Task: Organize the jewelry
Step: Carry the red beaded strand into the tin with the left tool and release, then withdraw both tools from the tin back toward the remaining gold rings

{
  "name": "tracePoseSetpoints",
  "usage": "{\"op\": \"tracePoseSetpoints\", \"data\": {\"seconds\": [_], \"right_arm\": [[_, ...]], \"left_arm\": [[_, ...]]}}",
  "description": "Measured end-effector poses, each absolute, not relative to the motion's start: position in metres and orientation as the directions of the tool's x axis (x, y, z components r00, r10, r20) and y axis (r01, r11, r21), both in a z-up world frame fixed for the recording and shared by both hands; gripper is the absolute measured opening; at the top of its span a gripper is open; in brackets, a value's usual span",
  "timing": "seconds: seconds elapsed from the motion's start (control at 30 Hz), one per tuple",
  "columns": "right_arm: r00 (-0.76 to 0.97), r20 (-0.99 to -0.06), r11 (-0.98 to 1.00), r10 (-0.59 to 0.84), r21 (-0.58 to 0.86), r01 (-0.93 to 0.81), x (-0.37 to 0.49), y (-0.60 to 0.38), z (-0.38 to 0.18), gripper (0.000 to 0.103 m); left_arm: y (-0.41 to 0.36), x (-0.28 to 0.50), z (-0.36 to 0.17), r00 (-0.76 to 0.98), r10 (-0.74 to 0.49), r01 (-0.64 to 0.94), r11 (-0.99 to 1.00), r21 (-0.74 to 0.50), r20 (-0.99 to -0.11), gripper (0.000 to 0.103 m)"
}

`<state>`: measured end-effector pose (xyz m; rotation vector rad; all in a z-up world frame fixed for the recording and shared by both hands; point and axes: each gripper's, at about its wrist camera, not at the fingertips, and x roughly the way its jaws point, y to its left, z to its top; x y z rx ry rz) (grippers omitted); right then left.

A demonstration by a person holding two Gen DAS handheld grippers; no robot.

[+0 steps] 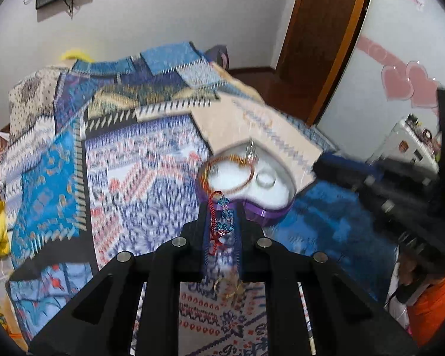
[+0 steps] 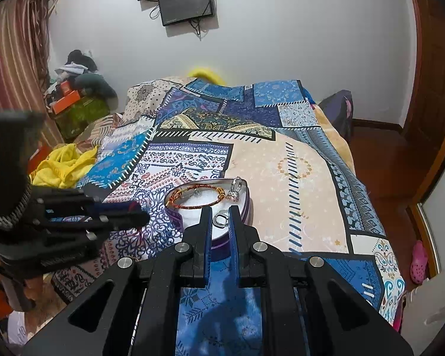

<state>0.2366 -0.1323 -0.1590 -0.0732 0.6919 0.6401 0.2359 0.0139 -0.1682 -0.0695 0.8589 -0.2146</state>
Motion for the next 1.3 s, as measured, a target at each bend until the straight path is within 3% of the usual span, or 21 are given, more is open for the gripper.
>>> {"op": "tracePoseSetpoints", "data": {"seconds": [0.33, 1.1, 1.2, 1.3], "right_arm": [[0.559, -0.635, 0.793, 0.533, 0.143, -0.593, 0.248, -0.117, -0.166, 0.01], [0.516, -0.692, 0.79, 0.506, 0.132, -0.598, 0.259, -0.104, -0.181, 0.01], [0.518, -0.694, 0.794, 0.5, 0.128, -0.594, 0.259, -0.105, -0.18, 0.016], [0.523, -0.691, 0.794, 0.499, 0.122, -0.596, 0.256, -0.105, -0.177, 0.022]], "left_arm": [[0.007, 0.265, -0.149, 0.679, -0.23, 0.177, 0.973, -0.149, -0.697, 0.014], [0.005, 0.287, -0.178, 0.624, -0.242, 0.178, 0.97, -0.167, -0.743, 0.014], [0.003, 0.282, -0.174, 0.632, -0.228, 0.182, 0.973, -0.145, -0.741, 0.015], [0.003, 0.277, -0.168, 0.644, -0.212, 0.179, 0.976, -0.124, -0.735, 0.024]]}}
